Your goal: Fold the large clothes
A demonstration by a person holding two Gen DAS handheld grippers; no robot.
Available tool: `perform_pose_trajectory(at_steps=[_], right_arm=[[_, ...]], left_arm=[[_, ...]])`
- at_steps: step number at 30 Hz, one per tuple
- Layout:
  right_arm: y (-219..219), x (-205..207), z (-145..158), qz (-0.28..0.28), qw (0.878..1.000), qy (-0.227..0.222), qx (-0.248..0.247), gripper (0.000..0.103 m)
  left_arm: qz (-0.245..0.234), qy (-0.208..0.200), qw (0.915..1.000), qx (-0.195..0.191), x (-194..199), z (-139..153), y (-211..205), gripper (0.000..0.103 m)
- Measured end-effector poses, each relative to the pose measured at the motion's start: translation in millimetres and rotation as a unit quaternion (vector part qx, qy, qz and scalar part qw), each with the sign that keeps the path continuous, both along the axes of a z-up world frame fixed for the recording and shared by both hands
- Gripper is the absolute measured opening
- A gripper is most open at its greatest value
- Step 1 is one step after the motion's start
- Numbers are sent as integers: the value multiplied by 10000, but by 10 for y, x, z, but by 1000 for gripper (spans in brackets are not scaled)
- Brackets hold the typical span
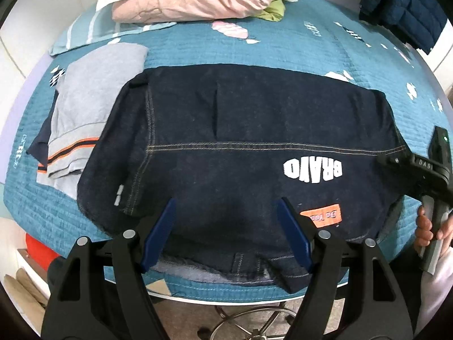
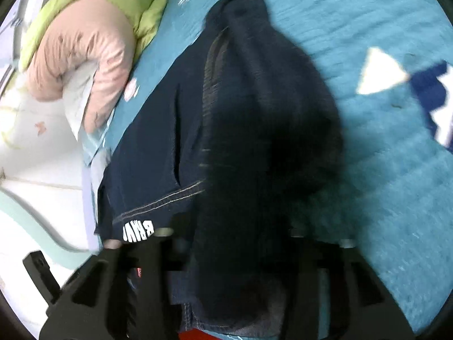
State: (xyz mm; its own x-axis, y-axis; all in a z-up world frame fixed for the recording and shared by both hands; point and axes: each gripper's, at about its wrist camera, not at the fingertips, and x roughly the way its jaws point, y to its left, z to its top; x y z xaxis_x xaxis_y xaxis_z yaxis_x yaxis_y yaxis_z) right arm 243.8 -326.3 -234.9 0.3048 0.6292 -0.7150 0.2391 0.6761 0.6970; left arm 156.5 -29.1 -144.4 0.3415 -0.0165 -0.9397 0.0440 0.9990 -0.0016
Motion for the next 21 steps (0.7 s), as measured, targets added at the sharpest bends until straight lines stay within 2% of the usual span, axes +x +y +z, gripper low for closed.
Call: perform_pose_trajectory(at_steps=[1,2,4,5,6,8,10,13,18,21], right_arm=[[19,31,10,-7,10000,-1,-43,62],[31,33,8,-48,9999,21,-122,57],[32,22,53,-63,9996,-18,-264,36],[52,56,76,-51,9998,-95,-143,19],[62,53,165,-43,9995,-294,-124,17],[139,43,459,182,9944,-921,-488,16],[231,49,639,343,9892,-1259,-660,16],[302,51,717,420,9871,-1342,-772,16],[240,84,628,347,9905,-1157,-657,16],[213,92,619,370,9908,-1154,-595,16]], left_arm=[[-24,4,10000,20,8,-5,-25,74],[-49,8,10000,57,21,-10,-60,74],[-87,-17,9999,61,46,-12,-115,73],[-103,-29,9999,51,65,-15,-147,73],[-113,-27,9999,60,93,-25,-183,71],[-149,-10,9998,135,148,-55,-248,63],[-152,-34,9995,279,221,-92,-317,58],[-90,2,9988,487,361,-171,-381,48],[-68,65,9982,588,710,-304,-508,32],[-77,137,9982,586,998,-349,-615,11]])
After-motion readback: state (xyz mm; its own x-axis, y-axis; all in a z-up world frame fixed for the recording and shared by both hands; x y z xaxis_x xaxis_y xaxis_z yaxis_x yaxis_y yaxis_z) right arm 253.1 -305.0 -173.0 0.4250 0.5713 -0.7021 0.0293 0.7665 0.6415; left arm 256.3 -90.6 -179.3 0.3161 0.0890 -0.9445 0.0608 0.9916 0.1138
